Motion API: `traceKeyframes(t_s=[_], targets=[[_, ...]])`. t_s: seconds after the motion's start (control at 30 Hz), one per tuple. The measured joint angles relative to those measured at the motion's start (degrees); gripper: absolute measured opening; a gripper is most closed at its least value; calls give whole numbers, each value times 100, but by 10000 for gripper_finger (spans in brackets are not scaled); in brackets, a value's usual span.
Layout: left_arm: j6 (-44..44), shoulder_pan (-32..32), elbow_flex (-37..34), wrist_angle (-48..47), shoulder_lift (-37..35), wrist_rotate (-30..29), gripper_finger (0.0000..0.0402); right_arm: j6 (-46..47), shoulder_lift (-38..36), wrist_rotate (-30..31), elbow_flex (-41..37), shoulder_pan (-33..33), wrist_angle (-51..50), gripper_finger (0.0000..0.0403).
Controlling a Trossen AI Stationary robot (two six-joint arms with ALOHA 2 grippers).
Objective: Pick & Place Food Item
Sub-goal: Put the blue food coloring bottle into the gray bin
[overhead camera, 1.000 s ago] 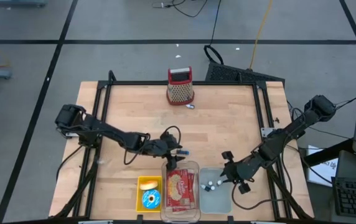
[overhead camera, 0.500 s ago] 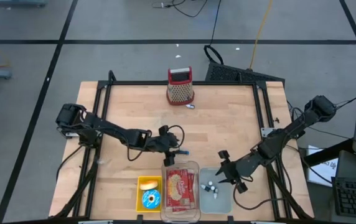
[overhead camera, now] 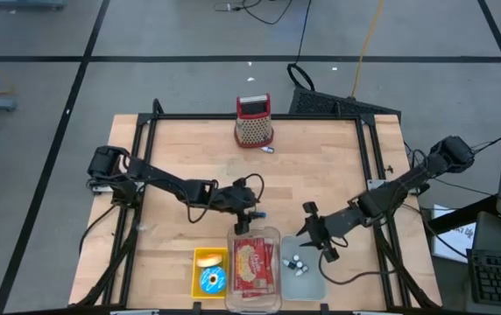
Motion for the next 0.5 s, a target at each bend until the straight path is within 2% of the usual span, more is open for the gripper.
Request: traceKeyframes(t_s=[0.23,0.5], targets=[[181,109,-6,194,142,73,250,0,0,-8,0,-271,0,139],[231,166,-54,265,-206,502,250,9,-2,-14,0,-338,3,139]])
